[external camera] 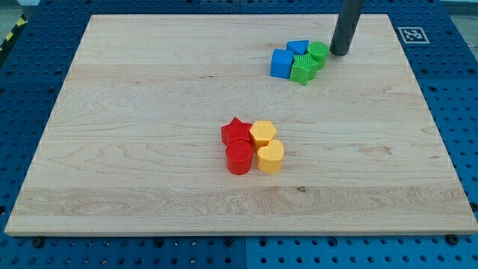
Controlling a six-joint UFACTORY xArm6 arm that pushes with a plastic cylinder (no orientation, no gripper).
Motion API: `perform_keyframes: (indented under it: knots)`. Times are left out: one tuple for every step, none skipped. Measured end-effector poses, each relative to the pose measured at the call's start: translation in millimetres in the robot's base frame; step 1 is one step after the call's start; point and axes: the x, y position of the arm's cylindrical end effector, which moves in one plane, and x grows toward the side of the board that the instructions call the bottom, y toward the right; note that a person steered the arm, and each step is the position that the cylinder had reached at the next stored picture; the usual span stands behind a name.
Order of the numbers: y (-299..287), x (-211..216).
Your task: Move the green blocks parallel to blue blocks
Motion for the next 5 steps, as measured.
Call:
perform_keyframes:
  knots:
    - [16,-3]
    - [-16,-6]
    - [-33,10]
    - [-32,60]
    - [-32,70]
